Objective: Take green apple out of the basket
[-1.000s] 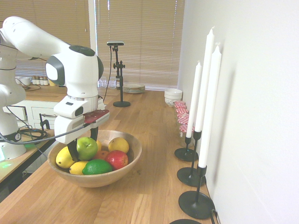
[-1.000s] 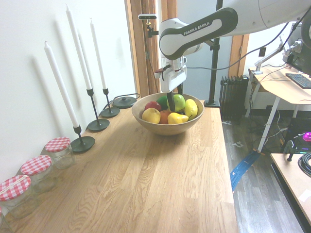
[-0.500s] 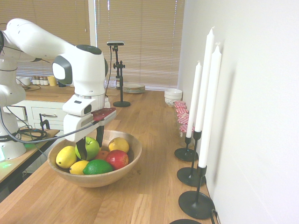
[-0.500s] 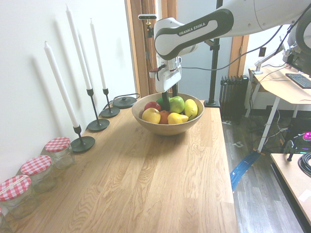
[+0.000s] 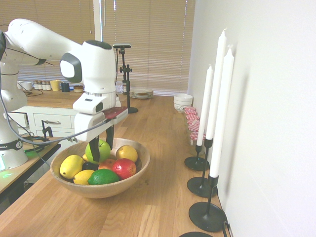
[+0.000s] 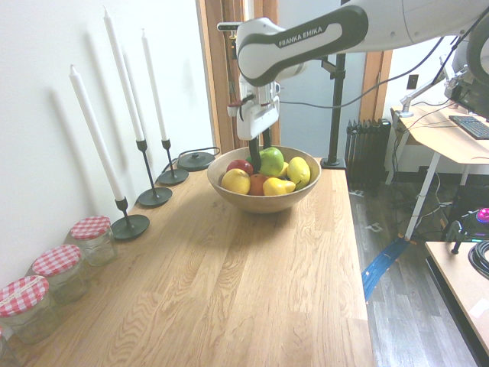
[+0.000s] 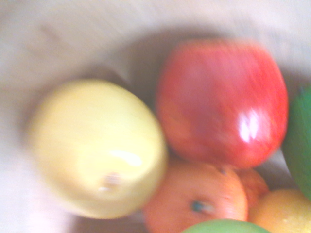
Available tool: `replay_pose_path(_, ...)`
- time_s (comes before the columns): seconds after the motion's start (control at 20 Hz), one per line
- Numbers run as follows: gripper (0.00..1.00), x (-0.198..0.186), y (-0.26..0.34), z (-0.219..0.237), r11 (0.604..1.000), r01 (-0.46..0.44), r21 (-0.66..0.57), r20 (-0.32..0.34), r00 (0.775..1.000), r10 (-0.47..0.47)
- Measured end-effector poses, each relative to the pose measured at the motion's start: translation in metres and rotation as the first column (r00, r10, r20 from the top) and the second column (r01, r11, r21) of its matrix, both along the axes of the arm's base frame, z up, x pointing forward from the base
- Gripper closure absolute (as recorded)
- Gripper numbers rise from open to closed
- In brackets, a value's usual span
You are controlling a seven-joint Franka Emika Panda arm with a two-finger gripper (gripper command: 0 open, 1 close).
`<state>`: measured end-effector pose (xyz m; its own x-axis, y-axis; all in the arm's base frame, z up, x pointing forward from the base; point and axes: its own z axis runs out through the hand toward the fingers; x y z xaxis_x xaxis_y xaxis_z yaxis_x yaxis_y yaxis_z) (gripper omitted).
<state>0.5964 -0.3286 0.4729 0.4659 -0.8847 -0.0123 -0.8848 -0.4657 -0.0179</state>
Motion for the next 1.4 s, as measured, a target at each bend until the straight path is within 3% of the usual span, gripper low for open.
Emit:
replay_pose_path(0.35, 1.0, 0.028, 0.091, 0.111, 0.997, -0.075, -0.031, 0.105, 0.991, 0.078)
replay_pose_path(0.65, 1.0, 0.064, 0.24, 0.147, 0.979, -0.192, -0.075, 0.131, 0.971, 0.2)
replay_pose_path(1.0, 1.0, 0.087, 0.361, 0.103, 0.957, -0.274, -0.097, 0.076, 0.956, 0.282)
replay_pose_path(1.4, 1.0, 0.084, 0.383, 0.009, 0.967, -0.246, -0.071, 0.038, 0.968, 0.249)
